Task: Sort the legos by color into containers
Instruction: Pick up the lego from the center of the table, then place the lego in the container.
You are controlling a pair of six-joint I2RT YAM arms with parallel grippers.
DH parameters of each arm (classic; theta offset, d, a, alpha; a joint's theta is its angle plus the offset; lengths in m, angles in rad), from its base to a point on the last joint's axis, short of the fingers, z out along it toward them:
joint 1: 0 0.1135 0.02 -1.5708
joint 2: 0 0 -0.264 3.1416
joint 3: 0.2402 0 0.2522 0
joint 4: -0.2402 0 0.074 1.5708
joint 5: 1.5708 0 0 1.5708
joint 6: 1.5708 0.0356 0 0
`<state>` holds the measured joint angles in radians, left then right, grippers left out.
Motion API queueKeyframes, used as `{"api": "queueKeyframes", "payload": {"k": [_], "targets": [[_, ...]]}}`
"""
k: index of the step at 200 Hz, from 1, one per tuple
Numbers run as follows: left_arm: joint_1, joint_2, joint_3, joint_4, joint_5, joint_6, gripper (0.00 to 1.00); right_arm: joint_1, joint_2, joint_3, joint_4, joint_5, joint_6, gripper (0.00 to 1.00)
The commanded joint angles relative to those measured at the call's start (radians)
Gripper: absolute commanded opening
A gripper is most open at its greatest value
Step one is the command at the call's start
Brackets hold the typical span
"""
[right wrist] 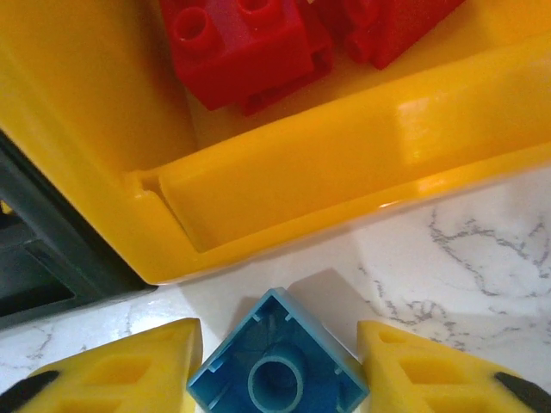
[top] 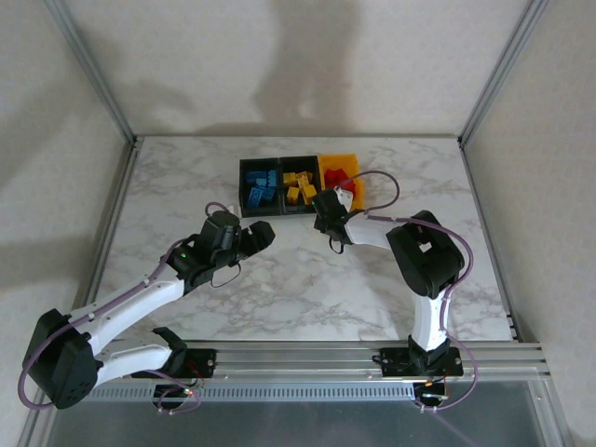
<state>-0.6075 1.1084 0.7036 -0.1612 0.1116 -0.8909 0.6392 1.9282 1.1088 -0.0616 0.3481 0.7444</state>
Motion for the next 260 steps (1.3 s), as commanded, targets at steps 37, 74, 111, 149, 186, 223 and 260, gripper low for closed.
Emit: {"api": "queueKeyframes", "payload": {"k": [37, 74, 111, 149, 186, 223, 260], "targets": [[-0.005, -0.033, -0.005, -0.022, -0.049, -0.003, 0.77, 0.014, -0.119, -0.089, -0.035, -0.007, -0.017, 0.40], [0.018, -0.042, -0.013, -0.042, -0.104, -0.039, 0.77, 0.063, -0.228, -0.090, -0.093, -0.026, -0.058, 0.40], [0.087, -0.095, -0.047, -0.088, -0.141, -0.077, 0.77, 0.145, -0.243, 0.019, -0.153, -0.047, -0.101, 0.40], [0.143, -0.195, -0.093, -0.142, -0.164, -0.108, 0.77, 0.186, -0.154, 0.191, -0.173, -0.103, -0.128, 0.40], [0.173, -0.255, -0.114, -0.175, -0.144, -0.097, 0.78, 0.200, 0.000, 0.404, -0.207, -0.154, -0.156, 0.40], [0.184, -0.296, -0.120, -0.202, -0.139, -0.090, 0.78, 0.196, 0.166, 0.614, -0.244, -0.169, -0.176, 0.41], [0.193, -0.329, -0.119, -0.229, -0.135, -0.086, 0.78, 0.180, 0.316, 0.803, -0.256, -0.183, -0.181, 0.41]]}}
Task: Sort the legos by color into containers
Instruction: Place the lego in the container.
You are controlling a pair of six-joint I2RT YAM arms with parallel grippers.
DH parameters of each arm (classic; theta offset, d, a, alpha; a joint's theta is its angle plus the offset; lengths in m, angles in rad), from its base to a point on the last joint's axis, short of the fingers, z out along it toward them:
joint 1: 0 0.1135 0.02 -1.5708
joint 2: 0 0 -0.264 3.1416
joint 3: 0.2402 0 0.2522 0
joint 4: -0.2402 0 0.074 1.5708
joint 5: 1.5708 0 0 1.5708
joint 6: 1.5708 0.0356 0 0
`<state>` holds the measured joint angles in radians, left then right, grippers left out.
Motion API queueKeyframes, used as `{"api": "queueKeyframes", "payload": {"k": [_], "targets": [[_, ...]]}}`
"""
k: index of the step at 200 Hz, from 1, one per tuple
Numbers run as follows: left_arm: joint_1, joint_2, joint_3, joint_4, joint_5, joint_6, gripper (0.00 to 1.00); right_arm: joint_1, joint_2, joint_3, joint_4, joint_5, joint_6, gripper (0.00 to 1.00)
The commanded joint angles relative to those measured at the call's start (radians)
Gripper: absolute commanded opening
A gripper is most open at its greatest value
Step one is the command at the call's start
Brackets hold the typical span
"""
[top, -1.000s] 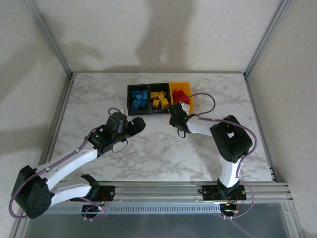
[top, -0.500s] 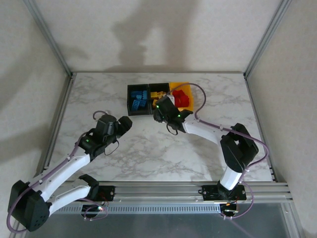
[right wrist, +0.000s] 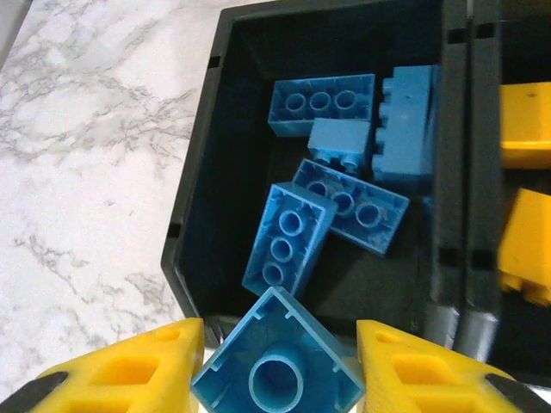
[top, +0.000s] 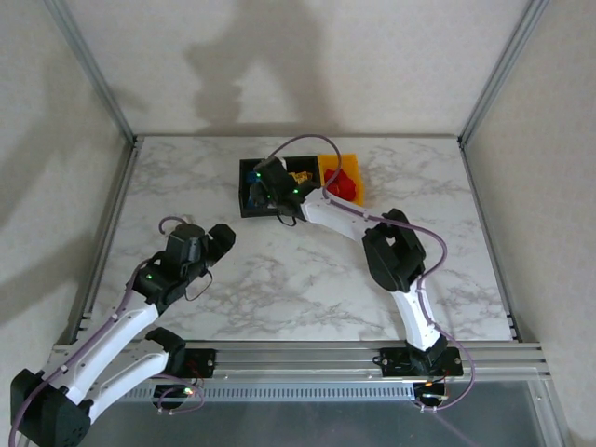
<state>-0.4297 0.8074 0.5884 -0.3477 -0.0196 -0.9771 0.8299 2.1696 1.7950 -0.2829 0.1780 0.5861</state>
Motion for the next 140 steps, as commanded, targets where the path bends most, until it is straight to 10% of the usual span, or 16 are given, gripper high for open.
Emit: {"api": "queueKeyframes", "payload": {"k": [1, 140], "targets": [[0.016, -0.029, -0.003, -0.044, -0.003, 0.000, 0.78, -0.011, 0.078, 0.122, -0.036, -0.012, -0.023, 0.41], [0.027, -0.040, -0.005, -0.042, 0.020, 0.000, 0.78, -0.072, 0.342, 0.490, -0.134, 0.032, -0.011, 0.42]]}}
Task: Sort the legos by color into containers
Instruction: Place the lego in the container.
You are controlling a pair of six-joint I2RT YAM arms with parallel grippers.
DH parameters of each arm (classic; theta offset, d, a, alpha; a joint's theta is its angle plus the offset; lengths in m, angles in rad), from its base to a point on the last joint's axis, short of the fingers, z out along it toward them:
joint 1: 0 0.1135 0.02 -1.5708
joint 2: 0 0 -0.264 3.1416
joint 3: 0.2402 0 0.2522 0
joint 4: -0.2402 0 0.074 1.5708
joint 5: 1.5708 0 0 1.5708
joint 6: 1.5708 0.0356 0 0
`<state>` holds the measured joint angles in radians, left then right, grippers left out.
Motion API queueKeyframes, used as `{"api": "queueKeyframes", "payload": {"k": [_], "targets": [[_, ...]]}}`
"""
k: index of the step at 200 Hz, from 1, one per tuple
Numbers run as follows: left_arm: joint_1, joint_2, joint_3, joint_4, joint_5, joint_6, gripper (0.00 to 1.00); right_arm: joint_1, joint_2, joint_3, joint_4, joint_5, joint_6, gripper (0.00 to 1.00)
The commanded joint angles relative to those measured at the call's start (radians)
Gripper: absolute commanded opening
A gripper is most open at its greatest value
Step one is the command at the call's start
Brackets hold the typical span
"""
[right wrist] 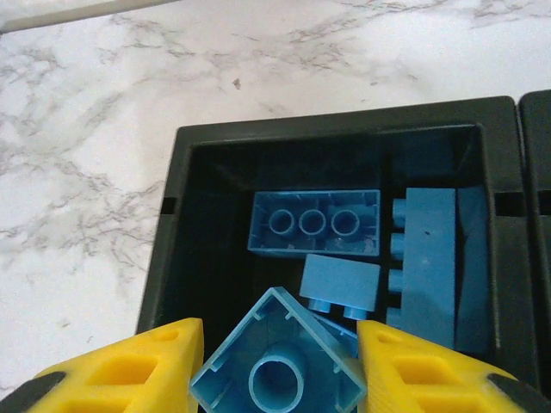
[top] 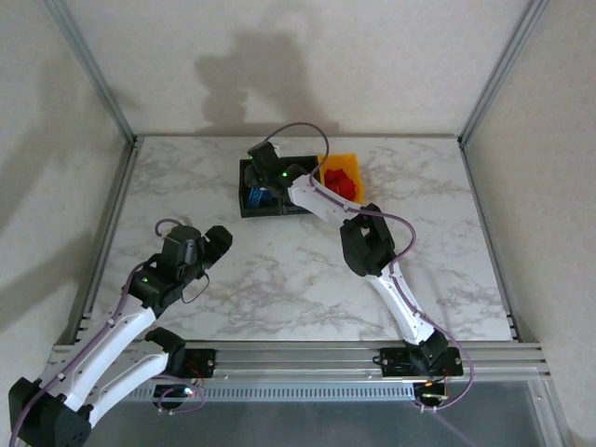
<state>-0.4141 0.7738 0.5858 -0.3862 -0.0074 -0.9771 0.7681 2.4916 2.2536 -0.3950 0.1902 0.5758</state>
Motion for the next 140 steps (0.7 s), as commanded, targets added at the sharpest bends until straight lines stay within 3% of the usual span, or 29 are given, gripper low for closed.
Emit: {"api": "queueKeyframes", "payload": {"k": [1, 42, 74, 119, 140], "targets": [[0.012, -0.006, -0.003, -0.003, 0.007, 0.000, 0.78, -0.010, 0.020, 0.031, -0.022, 0.020, -0.001, 0.42], [0.012, 0.004, -0.003, 0.005, 0.012, -0.005, 0.78, -0.016, 0.029, 0.045, -0.022, 0.018, -0.011, 0.47], [0.012, 0.005, 0.002, 0.003, 0.011, -0.004, 0.78, -0.016, 0.032, 0.049, -0.032, 0.023, -0.010, 0.57], [0.012, 0.020, 0.012, 0.005, 0.009, 0.001, 0.78, -0.014, -0.012, 0.037, -0.025, 0.033, -0.023, 0.58], [0.012, 0.029, 0.018, 0.008, 0.002, 0.006, 0.78, -0.005, -0.102, -0.057, 0.026, 0.055, -0.054, 0.58]]}}
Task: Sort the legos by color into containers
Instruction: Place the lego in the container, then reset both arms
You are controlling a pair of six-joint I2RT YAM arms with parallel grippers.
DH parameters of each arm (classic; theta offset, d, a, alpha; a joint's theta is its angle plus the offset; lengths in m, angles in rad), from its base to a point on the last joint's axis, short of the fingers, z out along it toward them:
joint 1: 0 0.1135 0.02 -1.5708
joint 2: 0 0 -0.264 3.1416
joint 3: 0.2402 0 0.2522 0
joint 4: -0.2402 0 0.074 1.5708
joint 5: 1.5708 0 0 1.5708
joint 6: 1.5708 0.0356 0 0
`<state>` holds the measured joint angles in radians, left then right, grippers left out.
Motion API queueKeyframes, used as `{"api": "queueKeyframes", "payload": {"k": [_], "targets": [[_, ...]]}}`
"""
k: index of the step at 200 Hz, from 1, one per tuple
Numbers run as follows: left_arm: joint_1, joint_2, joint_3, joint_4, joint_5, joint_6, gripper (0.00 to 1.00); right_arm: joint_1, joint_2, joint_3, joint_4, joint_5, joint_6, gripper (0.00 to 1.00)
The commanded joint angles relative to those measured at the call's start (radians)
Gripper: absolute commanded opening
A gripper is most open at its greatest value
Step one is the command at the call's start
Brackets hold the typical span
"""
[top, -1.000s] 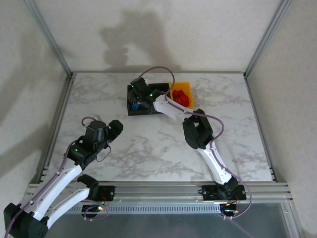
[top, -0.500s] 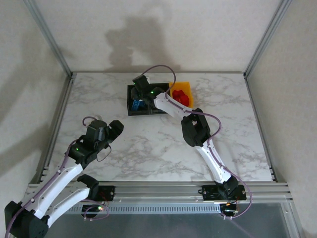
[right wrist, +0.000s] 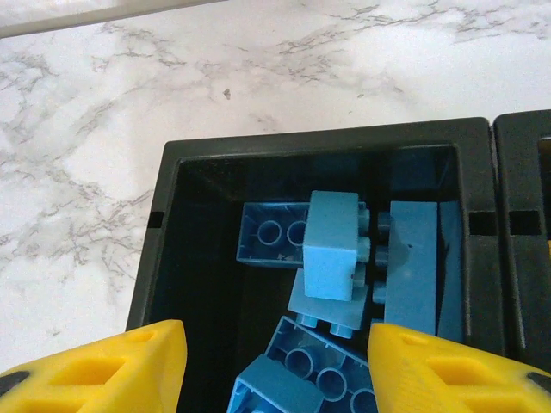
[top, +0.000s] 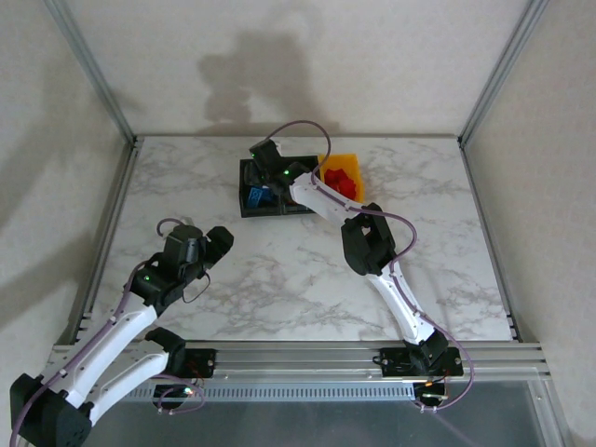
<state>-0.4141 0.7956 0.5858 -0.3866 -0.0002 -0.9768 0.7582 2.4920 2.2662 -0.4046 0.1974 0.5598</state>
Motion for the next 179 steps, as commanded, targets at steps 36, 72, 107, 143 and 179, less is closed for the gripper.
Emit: {"api": "queueKeyframes", "payload": {"k": [36, 72, 107, 143, 179], "targets": [[0.012, 0.055, 0.053, 0.022, -0.040, 0.043, 0.84, 0.002, -0.284, -0.264, 0.094, 0.082, -0.066, 0.66], [0.012, 0.160, 0.120, 0.069, -0.066, 0.116, 1.00, -0.006, -0.483, -0.531, 0.168, 0.129, -0.110, 0.97], [0.012, 0.275, 0.202, 0.108, -0.098, 0.182, 0.99, -0.048, -0.682, -0.796, 0.216, 0.170, -0.116, 0.99], [0.011, 0.371, 0.261, 0.158, -0.195, 0.277, 1.00, -0.111, -0.922, -1.079, 0.282, 0.218, -0.129, 0.99], [0.018, 0.368, 0.220, 0.276, -0.425, 0.414, 1.00, -0.189, -1.135, -1.299, 0.320, 0.385, -0.163, 0.99]]}}
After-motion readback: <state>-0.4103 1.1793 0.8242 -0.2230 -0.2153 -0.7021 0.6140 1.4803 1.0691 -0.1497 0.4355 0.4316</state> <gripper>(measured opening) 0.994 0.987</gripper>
